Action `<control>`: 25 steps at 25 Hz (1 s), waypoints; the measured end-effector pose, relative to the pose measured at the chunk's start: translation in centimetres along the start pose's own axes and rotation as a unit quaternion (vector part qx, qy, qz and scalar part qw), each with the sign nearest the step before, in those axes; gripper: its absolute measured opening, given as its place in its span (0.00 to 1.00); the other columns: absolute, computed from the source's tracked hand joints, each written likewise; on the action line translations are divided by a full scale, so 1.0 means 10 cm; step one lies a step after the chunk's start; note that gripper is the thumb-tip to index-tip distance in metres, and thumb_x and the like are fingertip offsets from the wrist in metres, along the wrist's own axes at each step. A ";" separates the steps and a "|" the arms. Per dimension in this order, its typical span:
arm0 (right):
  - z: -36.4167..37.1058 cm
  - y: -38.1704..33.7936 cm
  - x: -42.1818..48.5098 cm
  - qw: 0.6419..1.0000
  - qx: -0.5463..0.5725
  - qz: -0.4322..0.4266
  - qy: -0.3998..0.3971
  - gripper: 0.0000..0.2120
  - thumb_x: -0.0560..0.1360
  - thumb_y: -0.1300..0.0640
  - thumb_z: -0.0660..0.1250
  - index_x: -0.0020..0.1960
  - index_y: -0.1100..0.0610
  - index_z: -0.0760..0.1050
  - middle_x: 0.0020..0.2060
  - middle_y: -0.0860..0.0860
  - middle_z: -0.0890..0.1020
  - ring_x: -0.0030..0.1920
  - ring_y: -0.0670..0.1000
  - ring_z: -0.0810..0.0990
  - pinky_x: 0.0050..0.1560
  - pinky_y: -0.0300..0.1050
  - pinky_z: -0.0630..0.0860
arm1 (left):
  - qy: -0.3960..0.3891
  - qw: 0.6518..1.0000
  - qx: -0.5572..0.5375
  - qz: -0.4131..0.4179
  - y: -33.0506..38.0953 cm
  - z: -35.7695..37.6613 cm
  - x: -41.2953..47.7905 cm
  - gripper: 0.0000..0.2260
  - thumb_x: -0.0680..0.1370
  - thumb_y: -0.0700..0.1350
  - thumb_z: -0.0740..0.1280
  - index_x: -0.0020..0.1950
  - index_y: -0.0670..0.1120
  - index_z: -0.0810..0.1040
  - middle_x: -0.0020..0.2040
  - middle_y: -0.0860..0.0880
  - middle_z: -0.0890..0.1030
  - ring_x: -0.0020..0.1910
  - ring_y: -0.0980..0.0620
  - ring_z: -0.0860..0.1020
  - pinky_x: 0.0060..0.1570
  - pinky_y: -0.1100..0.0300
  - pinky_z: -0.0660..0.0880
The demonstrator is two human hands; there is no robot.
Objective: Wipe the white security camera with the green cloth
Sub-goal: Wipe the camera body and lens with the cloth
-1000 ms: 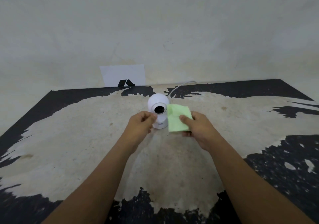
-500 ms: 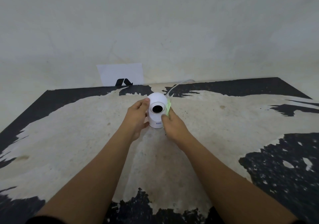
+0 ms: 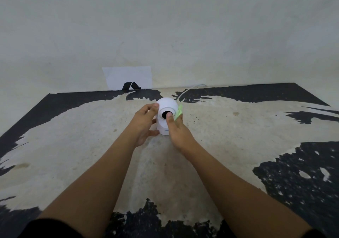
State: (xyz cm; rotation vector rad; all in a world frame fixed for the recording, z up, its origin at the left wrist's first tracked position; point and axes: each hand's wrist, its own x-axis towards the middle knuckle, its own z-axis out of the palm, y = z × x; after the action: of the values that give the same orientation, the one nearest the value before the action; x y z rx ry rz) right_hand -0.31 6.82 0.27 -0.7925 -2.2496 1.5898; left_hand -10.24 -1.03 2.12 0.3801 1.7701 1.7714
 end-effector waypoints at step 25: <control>-0.25 0.17 0.00 0.976 -0.118 -0.169 0.066 0.10 0.72 0.62 0.65 0.51 0.55 0.80 0.45 0.54 0.79 0.44 0.50 0.74 0.40 0.39 0.66 | -0.005 1.000 0.029 0.009 0.01 -0.03 0.02 0.09 0.78 0.57 0.61 0.54 0.56 0.77 0.60 0.48 0.79 0.55 0.47 0.79 0.44 0.51 0.78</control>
State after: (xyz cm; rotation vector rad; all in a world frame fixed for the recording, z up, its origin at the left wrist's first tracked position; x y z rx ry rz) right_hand 1.50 9.19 -0.44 -0.5152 -2.3489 1.1002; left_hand -10.61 -1.19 2.15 0.4296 1.8210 1.7305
